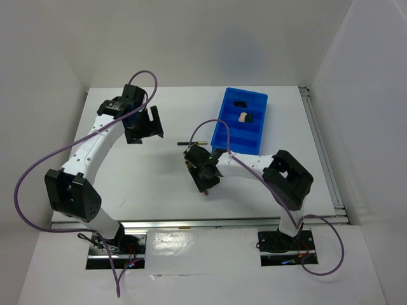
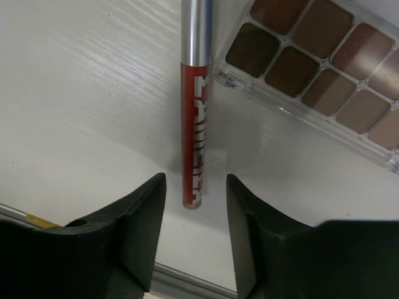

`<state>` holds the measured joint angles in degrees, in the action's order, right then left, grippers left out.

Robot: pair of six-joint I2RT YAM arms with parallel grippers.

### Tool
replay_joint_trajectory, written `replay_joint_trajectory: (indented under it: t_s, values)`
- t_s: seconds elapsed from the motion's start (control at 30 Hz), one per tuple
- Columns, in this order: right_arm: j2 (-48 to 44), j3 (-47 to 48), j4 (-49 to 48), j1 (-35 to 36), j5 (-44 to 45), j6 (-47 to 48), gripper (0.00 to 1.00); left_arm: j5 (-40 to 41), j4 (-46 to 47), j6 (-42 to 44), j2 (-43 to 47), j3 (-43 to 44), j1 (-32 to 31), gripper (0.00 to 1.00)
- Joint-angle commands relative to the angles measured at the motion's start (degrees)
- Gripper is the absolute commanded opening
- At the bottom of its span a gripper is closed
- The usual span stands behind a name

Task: Organize the makeup

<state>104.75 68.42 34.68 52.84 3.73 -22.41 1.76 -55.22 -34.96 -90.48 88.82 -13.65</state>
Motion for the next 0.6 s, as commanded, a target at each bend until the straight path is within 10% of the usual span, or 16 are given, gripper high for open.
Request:
replay_joint_trajectory:
  t_s: [0.0, 0.17, 0.33, 0.57]
  values:
    - [1.59, -1.18, -4.96, -0.02, 0.49, 0.71, 0.48, 0.79, 1.43, -0.99, 1.27, -0.13, 0.47, 0.95]
    - [3.97, -1.71, -7.34, 0.51, -0.21, 1.94, 0.36, 0.79, 1.43, -0.99, 0.74, -0.13, 0.47, 0.95]
    - [-0.06, 0.31, -3.74, 2.26, 2.34, 3.95, 0.0, 1.4, 1.43, -0.99, 0.74, 0.39, 0.47, 0.95]
    - [-15.26, 1.98, -1.28, 2.8, 9.88, 10.28, 0.0, 0.36, 1.52, -0.99, 1.36, 2.94, 0.99, 0.95]
